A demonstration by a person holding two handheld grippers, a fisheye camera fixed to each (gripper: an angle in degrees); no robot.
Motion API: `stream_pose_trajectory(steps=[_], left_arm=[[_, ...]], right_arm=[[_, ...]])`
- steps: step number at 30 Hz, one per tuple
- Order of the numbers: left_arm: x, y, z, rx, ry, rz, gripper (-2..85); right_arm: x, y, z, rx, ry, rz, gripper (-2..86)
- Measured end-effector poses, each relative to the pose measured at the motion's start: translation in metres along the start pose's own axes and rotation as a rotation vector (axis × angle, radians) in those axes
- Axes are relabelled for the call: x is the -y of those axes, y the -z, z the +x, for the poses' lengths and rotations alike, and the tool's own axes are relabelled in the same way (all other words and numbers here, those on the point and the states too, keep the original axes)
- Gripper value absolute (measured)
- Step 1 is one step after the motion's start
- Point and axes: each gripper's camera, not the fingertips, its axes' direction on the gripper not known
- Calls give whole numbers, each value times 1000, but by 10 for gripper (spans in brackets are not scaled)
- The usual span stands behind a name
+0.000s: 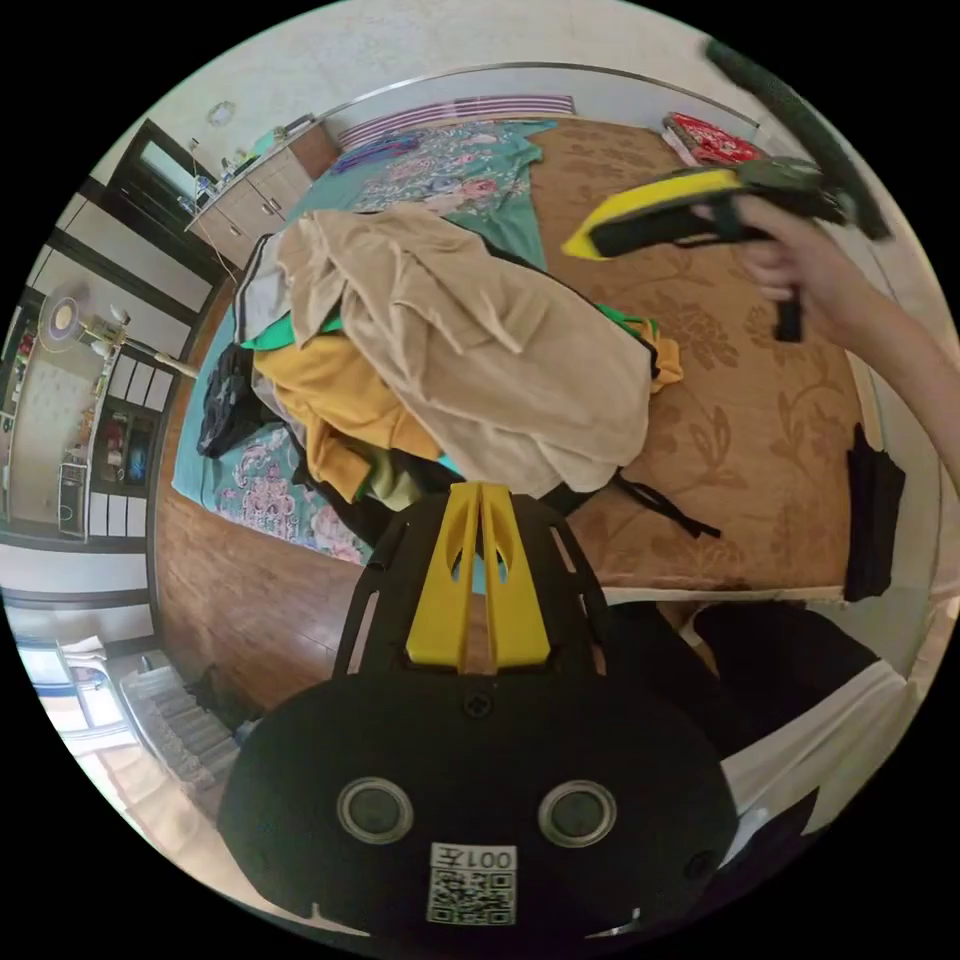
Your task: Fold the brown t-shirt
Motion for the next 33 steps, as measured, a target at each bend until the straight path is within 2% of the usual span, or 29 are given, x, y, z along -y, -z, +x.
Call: stream_pose_trajectory(steps=[4, 6, 8, 11, 13, 19, 24, 27, 31, 33], left_arm=[[-15, 37, -60, -38, 56, -42, -10], [-24, 60, -95, -100, 113, -55, -10], [-29, 77, -117, -104, 150, -71, -9], [-35, 111, -149, -107, 202, -74, -8], [-34, 136, -166, -167, 214, -44, -5], [-10, 242, -204, -276, 101, 204, 67], [12, 352, -214, -409, -134, 467, 139], [23, 407, -209, -452, -300, 562, 161], [32, 473, -206, -551, -407, 630, 172], [30, 516, -201, -641, -473, 669, 146]], right_arm=[[89, -46, 5, 130, -53, -123, 93], [110, -55, 4, 99, -74, -196, 80], [123, -41, 2, 59, -86, -181, 53], [125, 21, -2, 9, -91, -50, 24], [121, 88, -4, 68, -61, 52, 15], [119, 272, 0, 179, 133, 207, 6], [107, 407, 6, 169, 222, 293, 3], [91, 489, 3, 136, 287, 352, 3], [65, 591, -3, 31, 275, 415, 2], [52, 632, -6, 13, 266, 458, 2]])
